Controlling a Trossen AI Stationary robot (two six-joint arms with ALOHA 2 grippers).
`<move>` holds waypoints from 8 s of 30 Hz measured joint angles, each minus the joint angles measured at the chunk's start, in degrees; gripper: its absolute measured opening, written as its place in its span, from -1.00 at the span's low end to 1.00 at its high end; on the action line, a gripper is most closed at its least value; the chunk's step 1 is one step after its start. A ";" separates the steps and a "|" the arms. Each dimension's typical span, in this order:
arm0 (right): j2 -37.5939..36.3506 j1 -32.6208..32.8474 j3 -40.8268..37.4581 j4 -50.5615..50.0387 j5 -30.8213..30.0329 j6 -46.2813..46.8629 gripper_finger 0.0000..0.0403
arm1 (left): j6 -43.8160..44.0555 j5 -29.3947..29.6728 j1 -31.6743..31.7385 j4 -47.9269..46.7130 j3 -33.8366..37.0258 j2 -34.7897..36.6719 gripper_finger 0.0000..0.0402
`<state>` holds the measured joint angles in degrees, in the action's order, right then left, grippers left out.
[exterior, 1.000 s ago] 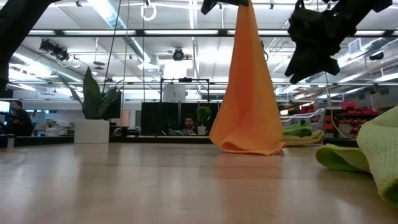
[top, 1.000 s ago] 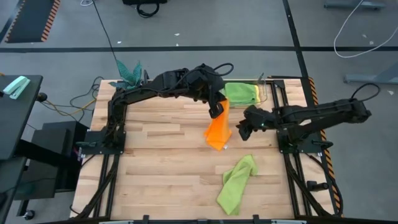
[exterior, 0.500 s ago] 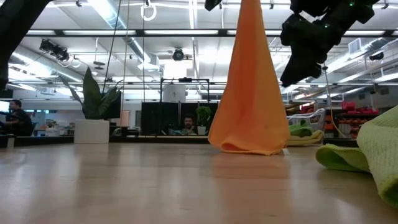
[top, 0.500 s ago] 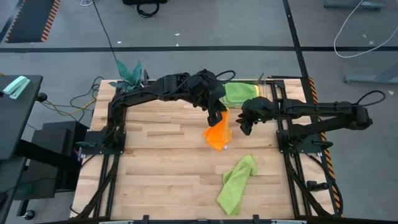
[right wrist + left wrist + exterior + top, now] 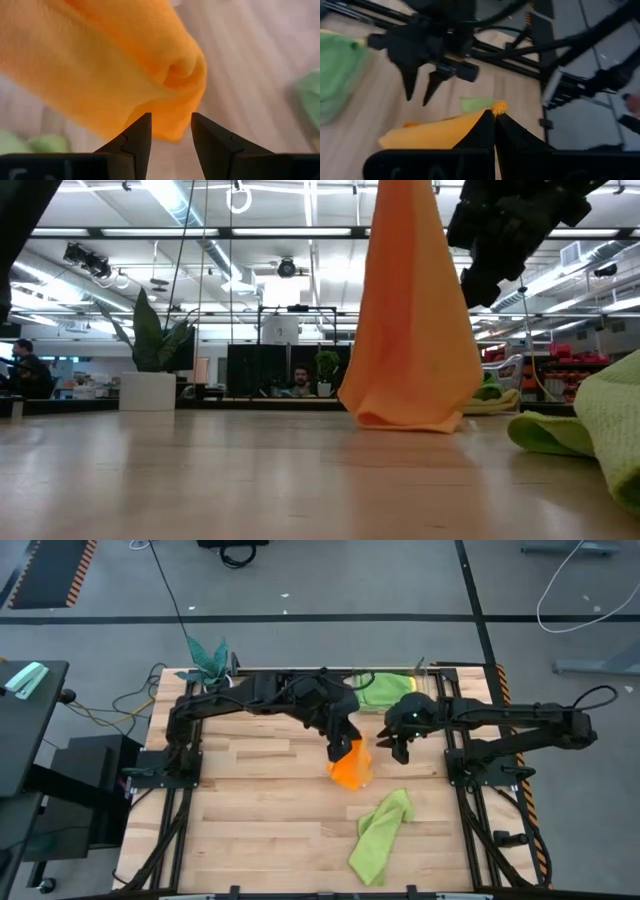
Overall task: Fold microfiber towels
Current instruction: Fold the orange towel
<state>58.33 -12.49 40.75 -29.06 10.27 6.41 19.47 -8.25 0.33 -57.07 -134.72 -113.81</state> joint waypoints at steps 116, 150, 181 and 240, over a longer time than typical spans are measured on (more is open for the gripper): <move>5.26 11.82 47.31 -48.79 -28.79 -4.97 -1.00 | 1.57 34.72 0.67 -22.90 -0.35 6.26 -0.97; 21.23 15.34 73.85 -60.92 -28.44 -6.76 -1.00 | 8.41 36.17 -3.86 -32.81 -0.28 11.20 -0.97; 21.67 38.22 74.86 -60.10 -6.40 11.43 -1.00 | 33.98 31.25 -28.11 -31.66 -0.28 12.54 -0.98; 35.64 24.33 93.74 -61.02 3.30 -7.69 -1.00 | 41.43 36.02 -31.14 -33.11 16.17 22.46 -0.98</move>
<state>93.97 11.85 134.50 -90.08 13.57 -1.28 60.90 27.77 -30.81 -90.17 -118.55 -91.35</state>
